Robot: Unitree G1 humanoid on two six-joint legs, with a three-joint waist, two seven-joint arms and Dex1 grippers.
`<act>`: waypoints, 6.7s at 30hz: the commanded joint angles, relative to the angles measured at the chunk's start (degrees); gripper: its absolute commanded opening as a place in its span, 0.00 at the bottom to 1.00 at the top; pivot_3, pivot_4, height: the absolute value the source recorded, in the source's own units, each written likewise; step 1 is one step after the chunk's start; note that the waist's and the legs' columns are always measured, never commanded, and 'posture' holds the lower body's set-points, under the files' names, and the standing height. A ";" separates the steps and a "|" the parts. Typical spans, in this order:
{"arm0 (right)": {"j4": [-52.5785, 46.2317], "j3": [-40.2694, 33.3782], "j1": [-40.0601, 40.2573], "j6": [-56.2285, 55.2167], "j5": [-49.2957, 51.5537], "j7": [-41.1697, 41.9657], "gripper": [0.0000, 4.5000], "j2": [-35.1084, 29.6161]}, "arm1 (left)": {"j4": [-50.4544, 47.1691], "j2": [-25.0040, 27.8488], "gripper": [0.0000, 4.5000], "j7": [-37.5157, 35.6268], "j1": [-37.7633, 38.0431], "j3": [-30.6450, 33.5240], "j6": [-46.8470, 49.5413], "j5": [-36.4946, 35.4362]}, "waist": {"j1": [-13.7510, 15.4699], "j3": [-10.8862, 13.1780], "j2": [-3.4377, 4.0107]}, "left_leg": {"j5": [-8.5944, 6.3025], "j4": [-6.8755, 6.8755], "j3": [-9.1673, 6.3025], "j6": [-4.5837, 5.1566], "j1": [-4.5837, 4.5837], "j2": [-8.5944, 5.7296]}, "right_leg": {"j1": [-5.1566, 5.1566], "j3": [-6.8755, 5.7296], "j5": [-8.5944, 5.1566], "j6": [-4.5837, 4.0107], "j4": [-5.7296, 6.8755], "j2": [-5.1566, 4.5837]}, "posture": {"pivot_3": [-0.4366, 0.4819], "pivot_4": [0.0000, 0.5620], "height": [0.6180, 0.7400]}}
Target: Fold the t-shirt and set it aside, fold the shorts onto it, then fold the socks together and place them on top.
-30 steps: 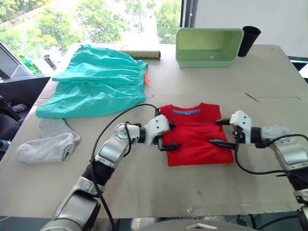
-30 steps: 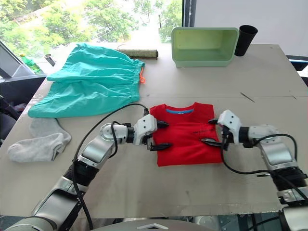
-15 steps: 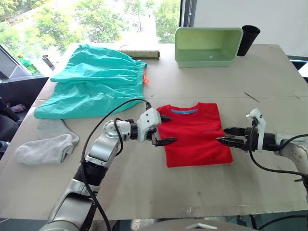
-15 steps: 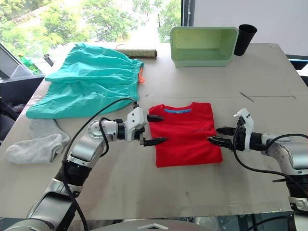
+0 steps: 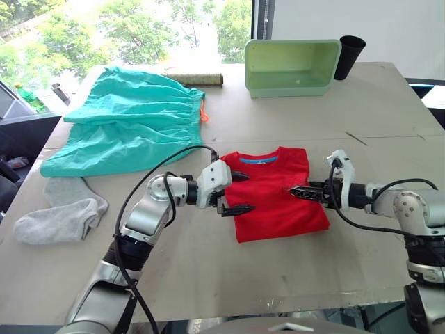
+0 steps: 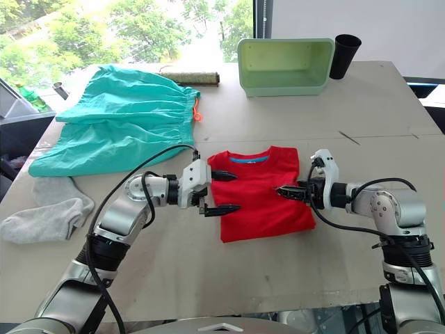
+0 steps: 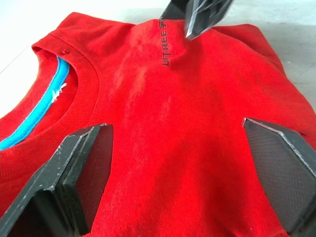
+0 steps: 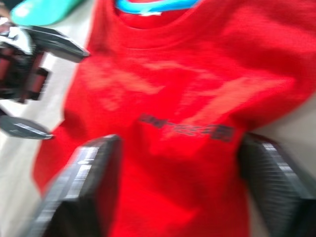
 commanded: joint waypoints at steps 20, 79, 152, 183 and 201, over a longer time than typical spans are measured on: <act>5.85 -16.69 18.44 -12.34 -10.19 4.20 0.01 -31.71 | -22.31 9.61 1.00 -1.32 -10.17 11.39 28.10 -24.37 | 1.59 0.11 0.11 | 0.11 0.10 0.02 0.23 -0.17 -0.09 | -0.03 0.01 -0.15 0.28 -0.04 0.06 | 0.48 0.27 1.00; -33.20 -13.60 30.45 -45.32 1.23 8.14 0.98 -5.21 | 46.37 2.56 1.00 14.92 -22.98 8.78 -19.58 11.38 | 2.33 0.12 -0.14 | 0.07 0.26 0.06 0.29 -0.16 -0.03 | -0.05 0.06 0.00 0.05 0.03 0.05 | 0.48 0.27 1.00; -9.03 6.37 19.41 -56.27 -20.20 17.21 0.01 -12.76 | 2.76 24.92 1.00 -12.95 16.03 20.05 -6.93 -4.81 | 1.50 0.11 0.12 | -0.19 0.61 -0.06 0.24 -0.22 0.00 | -0.05 0.03 -0.07 0.13 0.06 0.03 | 0.48 0.27 1.00; -7.90 3.11 19.54 -54.82 -19.31 19.43 0.00 -15.81 | 12.07 24.67 0.71 -12.33 13.23 17.22 -19.87 0.79 | 1.50 0.13 0.20 | -0.19 0.51 -0.03 0.25 -0.21 0.00 | -0.10 0.03 -0.02 0.06 0.03 -0.04 | 0.48 0.27 1.00; -24.28 -7.07 33.61 -43.04 -5.39 26.02 0.00 -23.56 | -13.78 36.69 0.01 -24.47 27.50 27.92 10.30 -21.93 | 1.37 0.17 0.22 | -0.21 0.47 -0.07 0.28 -0.30 0.00 | -0.13 0.02 -0.03 0.05 -0.07 -0.05 | 0.48 0.27 1.00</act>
